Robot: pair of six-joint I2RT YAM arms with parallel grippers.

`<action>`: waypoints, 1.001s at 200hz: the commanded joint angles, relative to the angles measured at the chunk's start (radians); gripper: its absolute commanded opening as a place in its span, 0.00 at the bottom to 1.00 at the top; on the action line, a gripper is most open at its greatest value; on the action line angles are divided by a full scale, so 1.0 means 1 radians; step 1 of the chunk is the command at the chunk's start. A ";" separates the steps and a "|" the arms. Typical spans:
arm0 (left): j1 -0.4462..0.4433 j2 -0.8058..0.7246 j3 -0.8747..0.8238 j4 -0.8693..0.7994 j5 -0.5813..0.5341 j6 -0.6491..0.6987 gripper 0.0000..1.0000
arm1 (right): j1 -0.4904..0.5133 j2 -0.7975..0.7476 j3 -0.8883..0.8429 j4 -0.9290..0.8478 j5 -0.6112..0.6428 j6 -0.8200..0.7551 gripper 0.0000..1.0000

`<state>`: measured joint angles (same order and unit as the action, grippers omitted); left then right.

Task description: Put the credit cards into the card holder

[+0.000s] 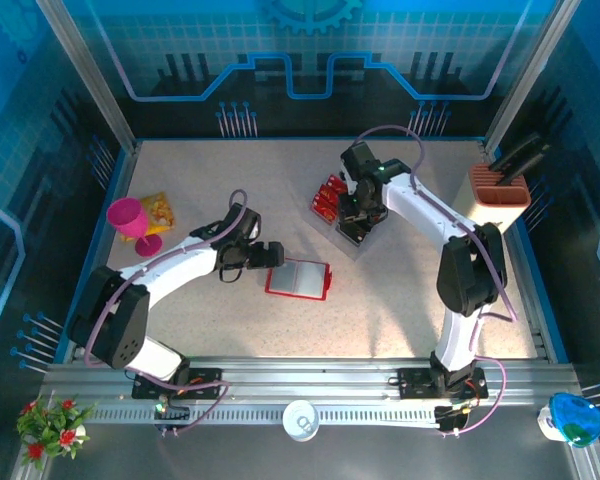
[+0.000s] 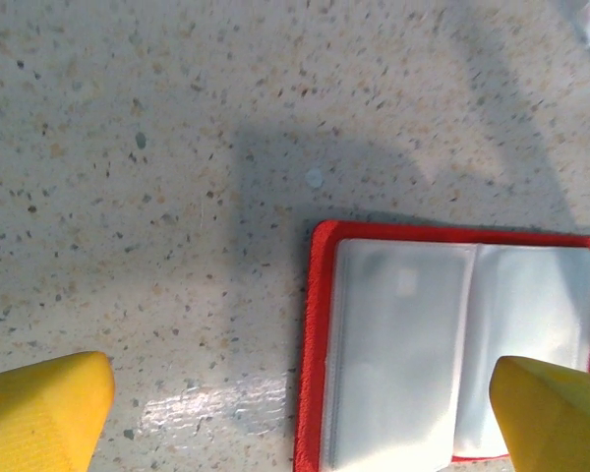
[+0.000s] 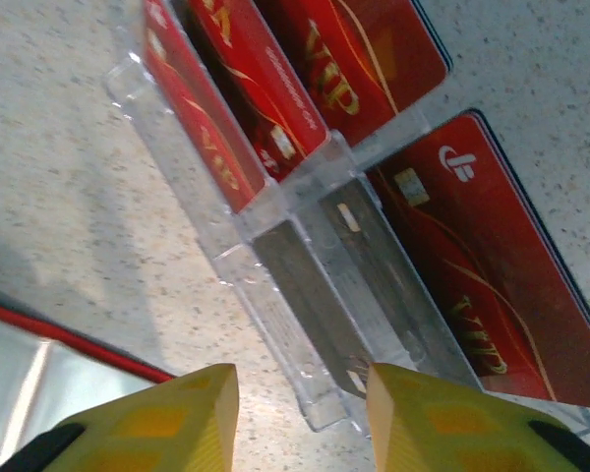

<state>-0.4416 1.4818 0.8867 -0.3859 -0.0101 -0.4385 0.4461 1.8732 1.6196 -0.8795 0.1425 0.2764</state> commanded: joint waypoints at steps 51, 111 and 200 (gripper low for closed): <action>-0.006 -0.065 -0.041 0.030 -0.006 0.023 0.99 | 0.027 0.089 0.057 -0.069 0.101 -0.098 0.35; -0.006 -0.045 -0.033 0.011 0.028 0.005 0.99 | 0.040 0.146 0.089 -0.073 0.117 -0.121 0.35; -0.006 -0.034 -0.026 0.007 0.038 -0.008 0.99 | 0.043 0.149 0.076 -0.067 0.089 -0.140 0.24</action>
<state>-0.4416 1.4399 0.8600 -0.3607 0.0082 -0.4431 0.4732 2.0136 1.6840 -0.9272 0.2501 0.1513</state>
